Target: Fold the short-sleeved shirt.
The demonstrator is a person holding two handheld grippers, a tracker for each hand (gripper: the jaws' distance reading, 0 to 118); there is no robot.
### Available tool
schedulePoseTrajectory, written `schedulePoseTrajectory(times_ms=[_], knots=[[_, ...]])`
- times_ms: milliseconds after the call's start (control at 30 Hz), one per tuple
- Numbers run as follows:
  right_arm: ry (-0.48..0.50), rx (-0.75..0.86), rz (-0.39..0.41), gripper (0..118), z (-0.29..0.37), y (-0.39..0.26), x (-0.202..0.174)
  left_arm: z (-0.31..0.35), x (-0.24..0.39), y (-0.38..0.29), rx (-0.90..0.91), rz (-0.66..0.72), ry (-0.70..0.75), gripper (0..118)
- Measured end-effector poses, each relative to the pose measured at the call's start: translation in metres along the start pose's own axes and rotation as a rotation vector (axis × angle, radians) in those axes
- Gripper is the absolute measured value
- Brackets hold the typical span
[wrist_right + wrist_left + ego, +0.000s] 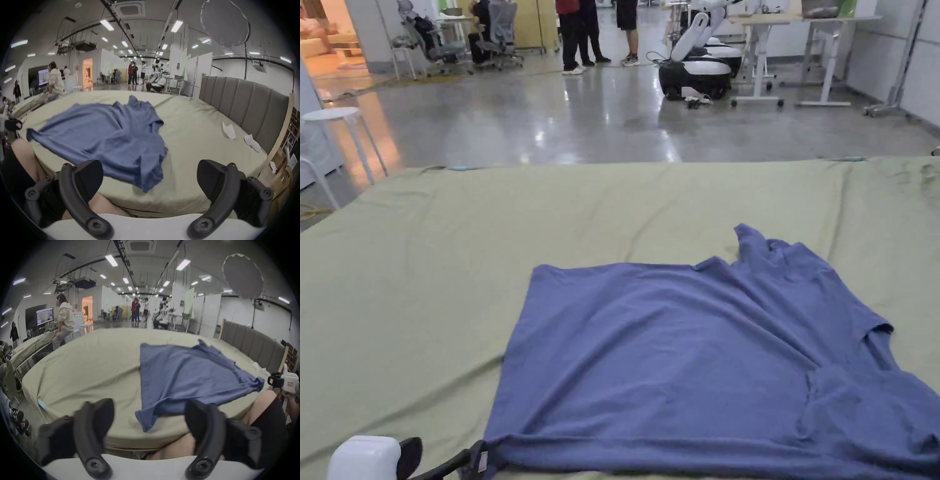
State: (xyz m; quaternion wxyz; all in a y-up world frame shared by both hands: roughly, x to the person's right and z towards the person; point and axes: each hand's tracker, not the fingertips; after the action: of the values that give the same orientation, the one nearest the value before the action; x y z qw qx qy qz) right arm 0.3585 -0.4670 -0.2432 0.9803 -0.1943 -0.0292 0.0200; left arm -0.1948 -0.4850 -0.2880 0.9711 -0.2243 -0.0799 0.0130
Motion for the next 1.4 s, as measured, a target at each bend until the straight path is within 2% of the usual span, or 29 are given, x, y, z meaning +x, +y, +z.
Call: schedulePoseTrajectory(times_ms=[33,67,100,133,200,300,333,367,433,467,567,600,633,700,767,800,1000,1067,1133,1167,1200,1233,1267,1300,1400], knots=[[0.031,0.023,-0.014,99,0.008,0.004,-0.002,0.005,0.004,0.001,0.001,-0.026,0.031,54],[0.051,0.039,-0.016,64,0.014,0.008,-0.004,0.010,0.009,0.001,0.014,-0.056,0.068,8],[0.029,0.023,-0.012,19,0.016,0.011,-0.008,0.015,0.014,-0.004,0.056,-0.047,0.096,0],[-0.027,0.030,0.016,3,0.014,0.009,-0.012,0.015,0.014,-0.007,0.020,-0.037,0.054,0],[0.042,0.001,0.005,3,0.012,0.013,-0.012,0.007,0.016,-0.007,-0.016,-0.009,0.000,0],[0.020,0.009,0.012,3,0.005,0.013,-0.017,-0.021,0.014,-0.012,-0.080,-0.064,0.019,0],[0.018,0.002,0.013,3,0.002,0.013,-0.016,-0.028,0.014,-0.012,-0.092,-0.059,0.064,8],[0.013,-0.006,0.010,3,0.000,0.014,-0.016,-0.033,0.012,-0.014,-0.082,-0.041,0.063,30],[0.018,-0.012,-0.011,3,0.001,0.014,-0.019,-0.047,0.004,-0.011,-0.145,0.013,0.019,103],[0.023,-0.017,-0.021,3,0.000,0.014,-0.018,-0.050,0.003,-0.012,-0.141,0.026,0.013,104],[0.018,-0.039,-0.026,3,-0.003,0.008,-0.013,-0.065,0.002,-0.015,-0.150,0.015,0.031,104],[0.014,-0.046,-0.022,3,-0.005,0.007,-0.013,-0.070,0.001,-0.017,-0.166,0.013,0.032,100],[0.013,-0.052,-0.021,3,-0.007,0.006,-0.013,-0.074,0.001,-0.019,-0.183,0.022,0.011,79],[0.014,-0.066,-0.024,3,-0.009,0.003,-0.012,-0.080,0.000,-0.022,-0.188,0.019,-0.005,1],[0.020,-0.074,-0.029,3,-0.011,0.003,-0.014,-0.085,0.002,-0.028,-0.205,-0.013,0.053,1],[0.022,-0.074,-0.028,3,-0.010,0.002,-0.013,-0.086,0.002,-0.029,-0.219,0.001,0.010,1],[0.027,-0.090,0.000,3,-0.017,0.000,-0.014,-0.071,0.003,-0.018,-0.165,0.028,0.007,1],[0.001,-0.124,0.022,3,-0.025,-0.004,-0.009,-0.066,0.003,-0.014,-0.150,0.038,0.000,1],[0.028,-0.191,0.006,3,-0.038,-0.006,-0.003,-0.063,0.003,-0.009,-0.139,0.047,-0.005,1],[0.017,-0.206,0.002,8,-0.045,-0.008,-0.001,-0.063,0.003,-0.008,-0.139,0.049,-0.005,1],[0.005,-0.211,0.004,27,-0.049,-0.012,0.003,-0.063,0.004,-0.007,-0.138,0.051,-0.005,1],[0.005,-0.220,0.006,72,-0.053,-0.013,0.006,-0.062,0.008,-0.004,-0.138,0.051,-0.003,1],[0.018,-0.248,0.009,103,-0.060,-0.016,0.008,-0.062,0.009,-0.004,-0.138,0.053,0.000,1],[0.023,-0.277,0.008,117,-0.067,-0.018,0.011,-0.061,0.009,-0.003,-0.139,0.060,0.002,1],[0.007,-0.295,-0.003,112,-0.082,-0.027,0.026,-0.061,0.011,-0.002,-0.147,0.073,0.002,1]])
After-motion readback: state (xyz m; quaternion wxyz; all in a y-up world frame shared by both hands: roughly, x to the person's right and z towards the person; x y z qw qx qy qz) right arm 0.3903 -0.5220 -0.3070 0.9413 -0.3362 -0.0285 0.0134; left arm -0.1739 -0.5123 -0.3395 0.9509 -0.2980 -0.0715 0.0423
